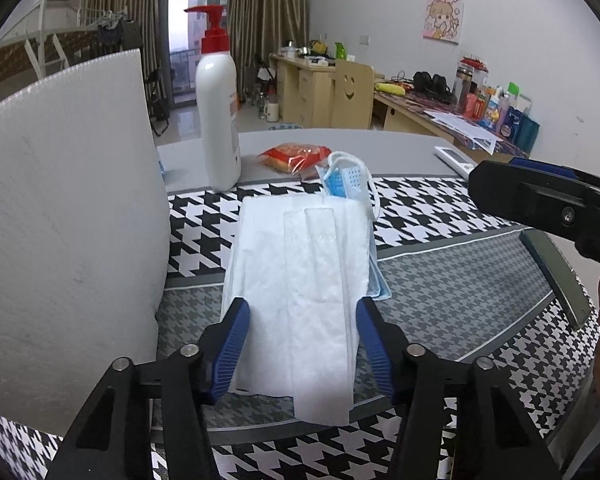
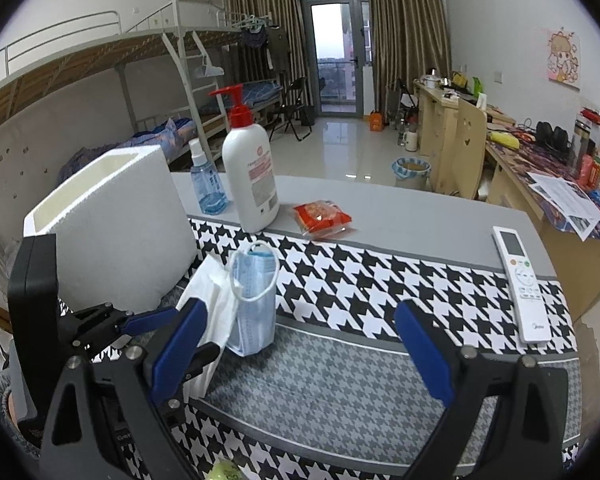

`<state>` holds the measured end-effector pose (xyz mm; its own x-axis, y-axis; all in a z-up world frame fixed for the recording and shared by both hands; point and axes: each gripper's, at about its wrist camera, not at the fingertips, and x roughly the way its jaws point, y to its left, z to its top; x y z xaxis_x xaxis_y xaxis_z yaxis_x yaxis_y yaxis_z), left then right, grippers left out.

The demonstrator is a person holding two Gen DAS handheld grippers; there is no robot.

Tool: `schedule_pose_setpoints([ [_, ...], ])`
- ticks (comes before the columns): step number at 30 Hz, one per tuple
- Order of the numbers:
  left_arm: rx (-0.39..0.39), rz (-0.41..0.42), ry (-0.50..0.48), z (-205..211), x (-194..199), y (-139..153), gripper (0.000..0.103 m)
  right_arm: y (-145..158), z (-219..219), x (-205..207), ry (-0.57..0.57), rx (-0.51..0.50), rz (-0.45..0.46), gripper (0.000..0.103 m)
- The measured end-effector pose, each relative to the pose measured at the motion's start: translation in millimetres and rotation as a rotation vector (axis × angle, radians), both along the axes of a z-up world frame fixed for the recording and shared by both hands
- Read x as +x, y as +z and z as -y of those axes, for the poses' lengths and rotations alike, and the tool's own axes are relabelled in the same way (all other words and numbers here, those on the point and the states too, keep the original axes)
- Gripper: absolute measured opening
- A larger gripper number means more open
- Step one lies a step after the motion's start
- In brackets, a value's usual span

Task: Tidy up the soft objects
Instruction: 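Move the left tool onto the white tissue and close its fingers on it, then close the right tool on the blue face mask beside the tissue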

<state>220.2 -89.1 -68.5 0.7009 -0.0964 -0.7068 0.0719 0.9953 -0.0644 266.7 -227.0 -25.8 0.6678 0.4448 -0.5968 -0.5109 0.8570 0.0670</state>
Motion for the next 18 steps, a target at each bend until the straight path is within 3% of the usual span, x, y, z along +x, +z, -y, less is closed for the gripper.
schedule_pose_setpoints([
  [10,-0.020,-0.022,0.001,-4.1,3.0,-4.6,0.046,-6.0,-8.7,8.9,0.030,-0.010,-0.031,0.097],
  [18,-0.032,-0.053,-0.017,-2.2,5.2,-9.1,0.031,-16.5,-20.0,19.8,0.057,-0.015,-0.071,0.091],
])
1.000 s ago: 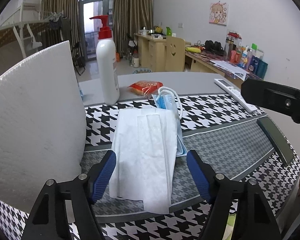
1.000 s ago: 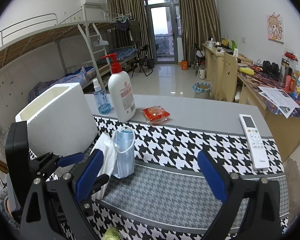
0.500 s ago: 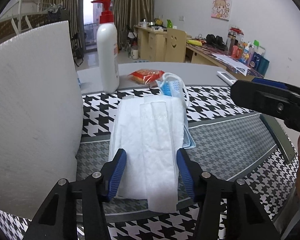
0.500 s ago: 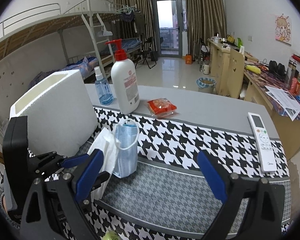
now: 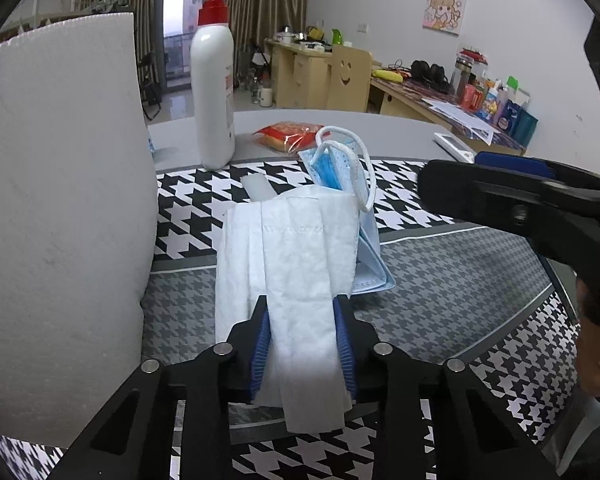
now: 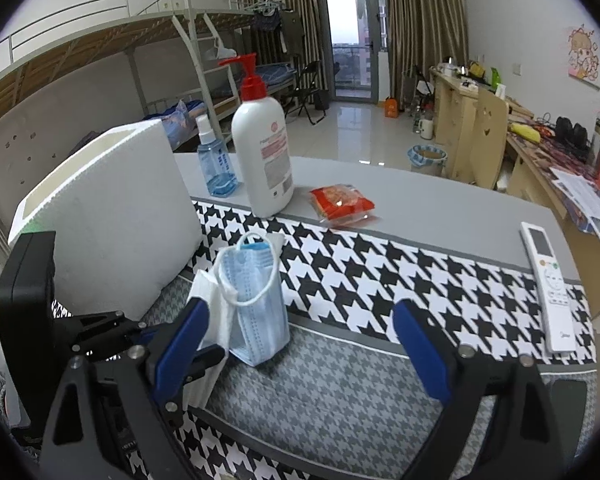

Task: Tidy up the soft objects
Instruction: 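Close the right tool on the blue face mask beside the tissue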

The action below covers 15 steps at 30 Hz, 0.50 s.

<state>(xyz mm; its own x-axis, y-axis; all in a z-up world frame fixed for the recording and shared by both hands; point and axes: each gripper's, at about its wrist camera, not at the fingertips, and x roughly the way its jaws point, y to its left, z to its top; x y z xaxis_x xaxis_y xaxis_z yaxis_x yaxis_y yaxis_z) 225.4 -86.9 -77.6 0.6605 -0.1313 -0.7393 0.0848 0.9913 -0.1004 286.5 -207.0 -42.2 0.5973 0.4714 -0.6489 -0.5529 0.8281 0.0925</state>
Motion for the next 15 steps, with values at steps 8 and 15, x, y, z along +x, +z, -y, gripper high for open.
schedule_pose_setpoints([
  [8,-0.015,-0.005,-0.002,-2.6,-1.0,-1.6,0.021,-14.5,-9.3,9.4,0.014,-0.016,-0.049,0.077],
  [15,-0.037,-0.001,-0.004,-5.3,-2.7,-0.5,0.013,-24.8,-19.8,13.9,0.022,-0.047,-0.067,0.070],
])
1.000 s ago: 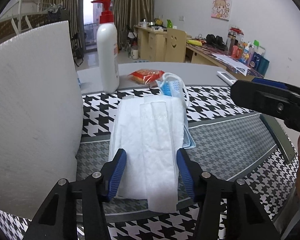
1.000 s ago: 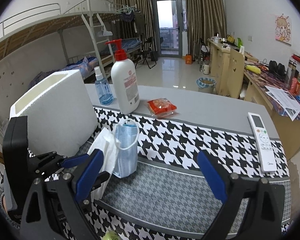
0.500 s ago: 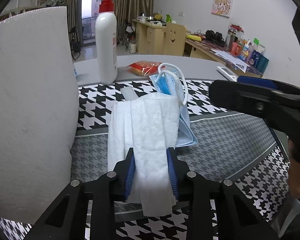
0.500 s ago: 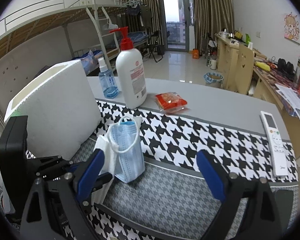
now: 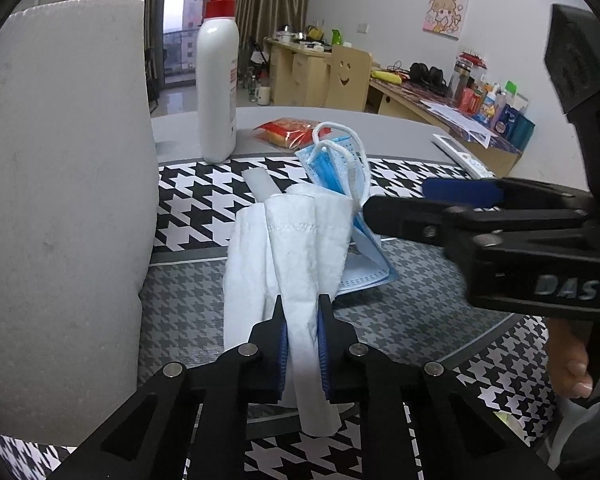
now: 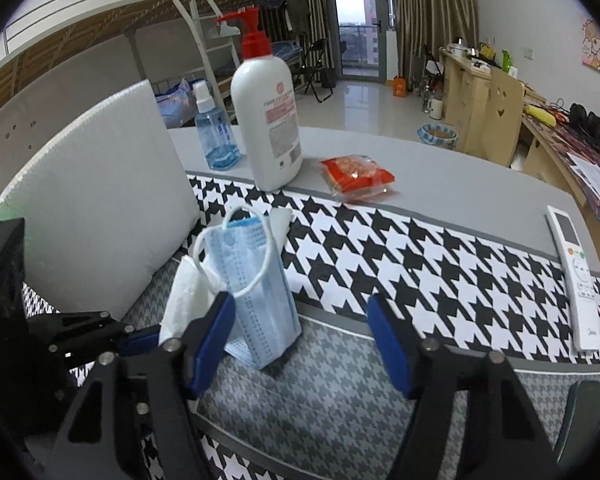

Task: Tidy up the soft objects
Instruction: 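Close the right tool on the blue face mask beside the tissue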

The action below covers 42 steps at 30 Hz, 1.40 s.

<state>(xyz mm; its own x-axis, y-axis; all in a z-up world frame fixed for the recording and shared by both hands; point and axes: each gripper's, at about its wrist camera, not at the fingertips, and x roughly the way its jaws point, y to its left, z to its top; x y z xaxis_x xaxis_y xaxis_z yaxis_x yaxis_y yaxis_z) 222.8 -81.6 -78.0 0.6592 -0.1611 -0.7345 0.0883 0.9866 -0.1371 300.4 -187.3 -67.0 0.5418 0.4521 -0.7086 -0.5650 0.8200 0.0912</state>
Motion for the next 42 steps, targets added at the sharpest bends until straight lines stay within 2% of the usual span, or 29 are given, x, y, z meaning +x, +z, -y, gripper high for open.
schedule_pose_setpoints([
  [4,-0.011,0.002,0.005,-2.9,-0.9,-0.9,0.011,-6.0,-4.4,0.6,0.011,-0.013,-0.015,0.061],
  [11,-0.023,0.003,0.001,-5.1,-2.0,-1.3,0.009,-15.6,-12.1,-1.1,0.028,-0.047,-0.020,0.059],
  [16,-0.024,-0.003,0.014,-8.6,-2.1,-3.2,0.008,-17.1,-11.0,-1.8,0.050,-0.039,-0.055,0.048],
  [23,-0.025,-0.009,0.016,-8.6,-2.5,-4.5,0.008,-26.1,-18.9,-9.1,0.097,-0.050,-0.093,0.048],
  [30,-0.024,-0.011,0.021,-9.9,-1.9,-6.2,0.008,-29.1,-19.3,-9.1,0.076,-0.075,-0.070,0.048],
  [32,-0.020,-0.009,0.018,-9.5,-1.8,-6.1,0.008,-31.3,-18.1,-6.8,0.067,-0.071,-0.087,0.043],
  [36,-0.021,-0.012,0.025,-10.7,-1.8,-6.7,0.008,-31.6,-12.3,-6.4,0.038,-0.073,-0.092,0.025],
  [42,-0.037,-0.004,0.002,-9.3,-5.8,-4.8,0.008,-28.6,1.4,-8.7,-0.007,-0.090,-0.102,0.021],
])
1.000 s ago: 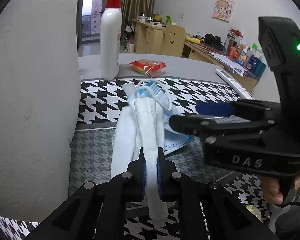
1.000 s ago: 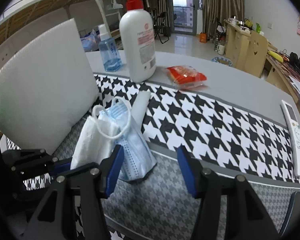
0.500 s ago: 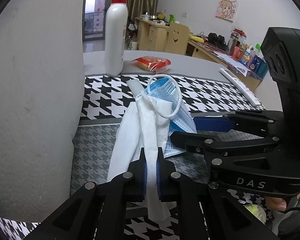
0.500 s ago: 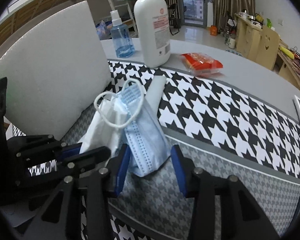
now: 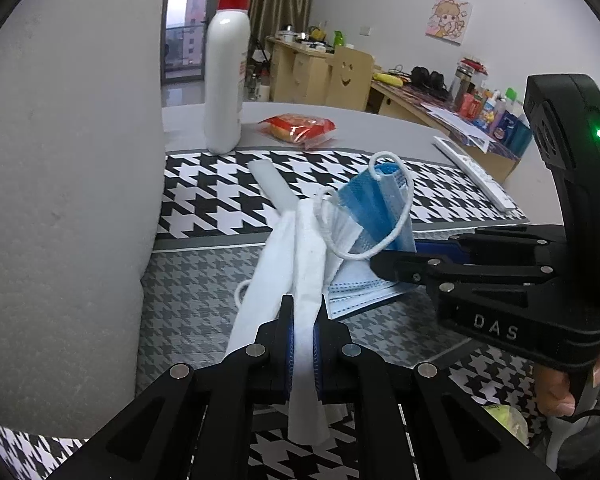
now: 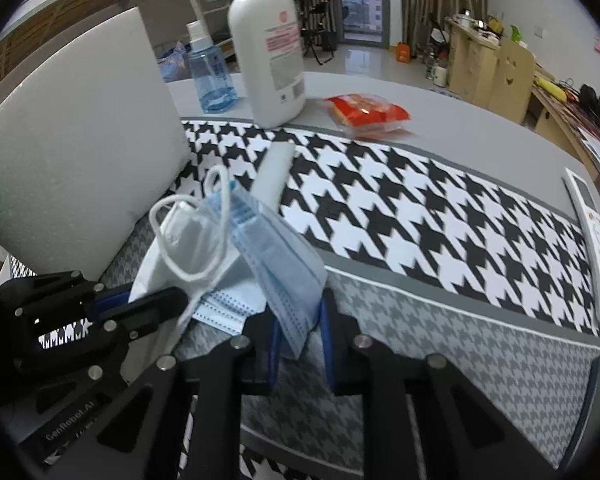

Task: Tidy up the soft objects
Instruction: 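Close the right tool on the blue face mask beside the tissue, then lift the white tissue with the left tool while the right tool lifts the blue mask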

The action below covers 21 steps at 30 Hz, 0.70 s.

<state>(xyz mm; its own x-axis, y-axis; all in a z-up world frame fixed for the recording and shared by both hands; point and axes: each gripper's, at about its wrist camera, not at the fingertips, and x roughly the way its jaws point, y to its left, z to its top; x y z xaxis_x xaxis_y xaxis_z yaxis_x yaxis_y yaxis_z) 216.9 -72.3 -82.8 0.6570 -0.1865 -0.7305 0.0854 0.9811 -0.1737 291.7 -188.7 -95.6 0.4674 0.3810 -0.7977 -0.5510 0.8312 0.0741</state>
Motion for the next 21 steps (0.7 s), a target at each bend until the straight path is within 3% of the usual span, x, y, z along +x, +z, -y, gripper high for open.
schedule_pose_setpoints([
  [11,0.017,0.016,-0.004,0.2,-15.9,5.5,0.008,3.5,13.9,-21.5,-0.040,-0.040,0.032,0.020],
  [21,0.026,0.033,0.003,1.5,-24.0,11.1,0.008,12.6,30.4,-33.5,-0.083,-0.004,0.046,0.019],
])
